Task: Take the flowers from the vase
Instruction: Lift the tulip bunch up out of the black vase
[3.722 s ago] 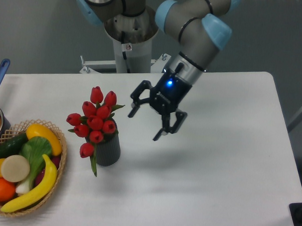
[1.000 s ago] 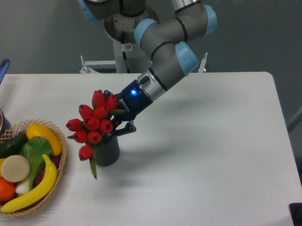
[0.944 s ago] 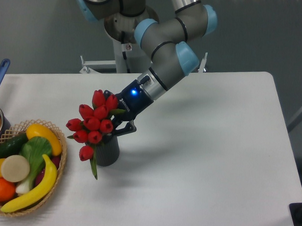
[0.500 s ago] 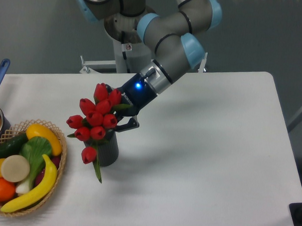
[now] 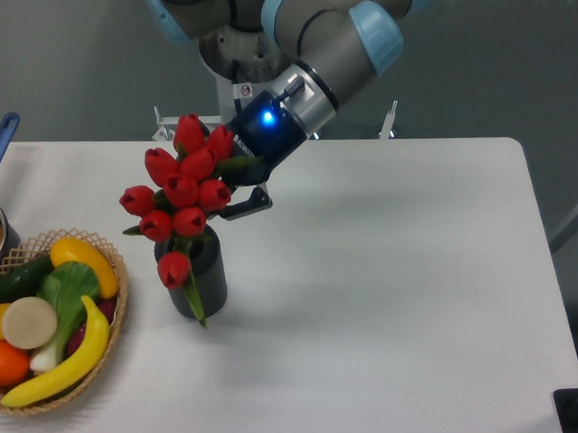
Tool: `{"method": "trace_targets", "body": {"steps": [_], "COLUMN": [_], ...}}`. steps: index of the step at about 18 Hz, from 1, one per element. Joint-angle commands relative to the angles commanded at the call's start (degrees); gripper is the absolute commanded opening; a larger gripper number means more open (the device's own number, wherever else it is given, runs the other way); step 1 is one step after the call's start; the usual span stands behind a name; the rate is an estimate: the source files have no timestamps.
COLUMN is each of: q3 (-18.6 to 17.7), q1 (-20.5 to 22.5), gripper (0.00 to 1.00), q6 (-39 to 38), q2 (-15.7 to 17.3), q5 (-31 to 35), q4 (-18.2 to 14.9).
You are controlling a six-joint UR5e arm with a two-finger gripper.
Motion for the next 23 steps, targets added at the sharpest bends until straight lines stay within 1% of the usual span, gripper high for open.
{"method": "trace_targets", "body": {"steps": [5,6,7,9,10,13,14,16,18,21,23], "q3": [2.6,3.5,4.0,5.6,5.8,6.1,7.1,7.6,8.2,9.8,10.6], "q1": [6.2,7.6,8.1,8.5,8.7,8.0,8.1,8.4,8.6,9.1,10.1], "gripper": [0.35,0.35,0.35,0.35,0.35,0.35,0.35,0.35,0.35,0.35,0.35], "q6": [-0.1,-0.3,-0.4,-1.6,-2.9,-6.1,-6.7,-6.6,-5.8,-2.1,-1.2], "q2": [0.1,0.1,0.1,-0.3,-0.2,1.4,1.2,0.9,-0.1,-2.7,-3.6], "q5": [0.5,0.5,0.5,0.4,0.4,0.5,0.7,1.1,3.7,9.1,9.5], "q4": [0.0,-0.2,-0.1,-0.2,-0.2,-0.1,-0.2,-0.3,0.5,0.4,0.5]}}
